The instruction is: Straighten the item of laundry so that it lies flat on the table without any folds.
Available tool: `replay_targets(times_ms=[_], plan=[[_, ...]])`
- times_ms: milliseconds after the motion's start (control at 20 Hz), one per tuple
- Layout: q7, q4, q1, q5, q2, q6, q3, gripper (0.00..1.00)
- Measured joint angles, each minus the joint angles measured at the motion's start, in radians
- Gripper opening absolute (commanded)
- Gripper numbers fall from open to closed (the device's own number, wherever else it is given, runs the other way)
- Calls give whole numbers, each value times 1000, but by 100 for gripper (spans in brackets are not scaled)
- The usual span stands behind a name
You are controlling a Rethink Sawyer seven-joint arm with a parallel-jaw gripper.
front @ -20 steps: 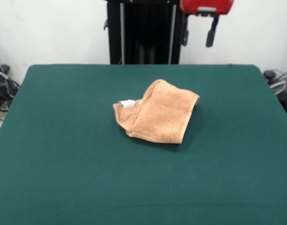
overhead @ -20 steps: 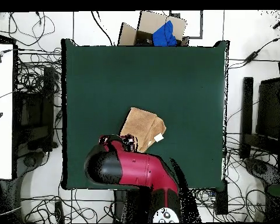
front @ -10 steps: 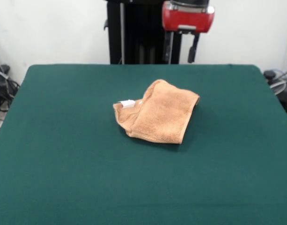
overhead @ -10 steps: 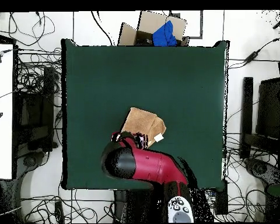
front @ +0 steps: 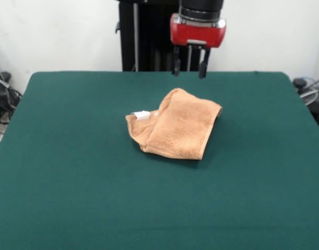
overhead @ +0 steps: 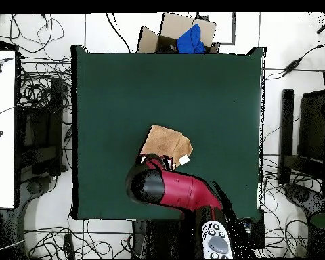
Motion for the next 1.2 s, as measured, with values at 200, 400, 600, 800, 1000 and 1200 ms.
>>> replay_targets(times_ms=[200,400,600,800,1000,1200], plan=[[0,-5,-10,0,21,-13,0,100],[0,-12,-29,-9,51,-45,0,100],[0,-22,-56,-20,90,-86,0,100],[0,-43,-65,-32,123,-100,0,100],[0,-71,-74,-63,155,-100,3,100],[0,-101,-107,-96,181,-100,17,100]])
